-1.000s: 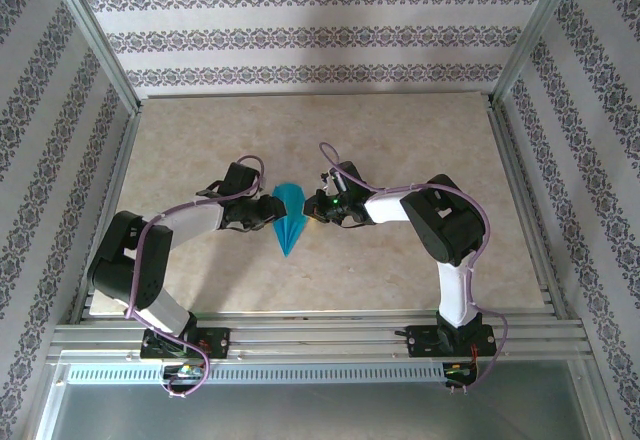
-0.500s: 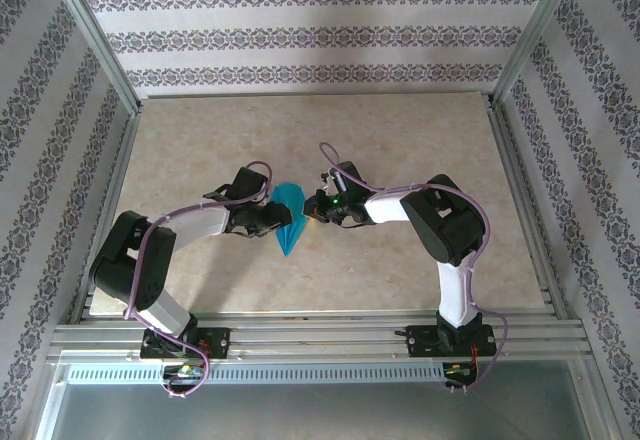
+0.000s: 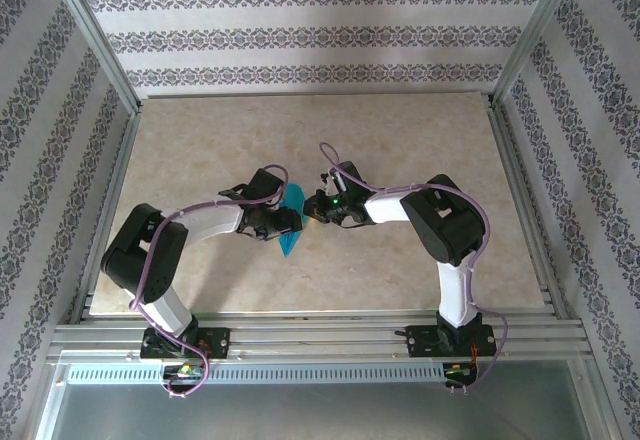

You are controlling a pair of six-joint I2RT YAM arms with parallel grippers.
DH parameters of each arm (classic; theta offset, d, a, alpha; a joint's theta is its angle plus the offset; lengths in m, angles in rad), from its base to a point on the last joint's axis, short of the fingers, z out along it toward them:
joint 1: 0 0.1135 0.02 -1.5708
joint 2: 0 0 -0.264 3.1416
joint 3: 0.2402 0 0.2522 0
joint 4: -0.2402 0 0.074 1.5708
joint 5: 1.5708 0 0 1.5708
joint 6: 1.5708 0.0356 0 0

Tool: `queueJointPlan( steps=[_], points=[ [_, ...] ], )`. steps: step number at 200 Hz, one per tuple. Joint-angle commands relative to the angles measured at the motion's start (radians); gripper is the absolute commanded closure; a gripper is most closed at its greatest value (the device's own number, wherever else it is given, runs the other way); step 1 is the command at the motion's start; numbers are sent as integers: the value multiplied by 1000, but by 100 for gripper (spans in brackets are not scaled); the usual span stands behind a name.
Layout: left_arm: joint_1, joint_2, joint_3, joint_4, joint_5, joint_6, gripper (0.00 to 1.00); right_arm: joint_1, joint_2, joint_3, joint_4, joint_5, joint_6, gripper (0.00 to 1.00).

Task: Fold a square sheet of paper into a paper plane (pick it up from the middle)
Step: Move the paper plane to the center of the table.

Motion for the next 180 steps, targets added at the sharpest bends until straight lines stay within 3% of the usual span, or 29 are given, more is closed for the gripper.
queueJointPlan(
  steps=[1, 112, 180],
  points=[
    [-22, 27, 35, -74, -56, 35, 50, 7, 5, 23, 1, -18, 4, 90],
    [-27, 29, 69, -108, -106, 42, 71, 2, 0, 18, 3, -21, 1, 88],
    [-28, 13, 74, -99, -116, 51, 66, 3, 8, 21, 5, -24, 1, 88]
  ],
)
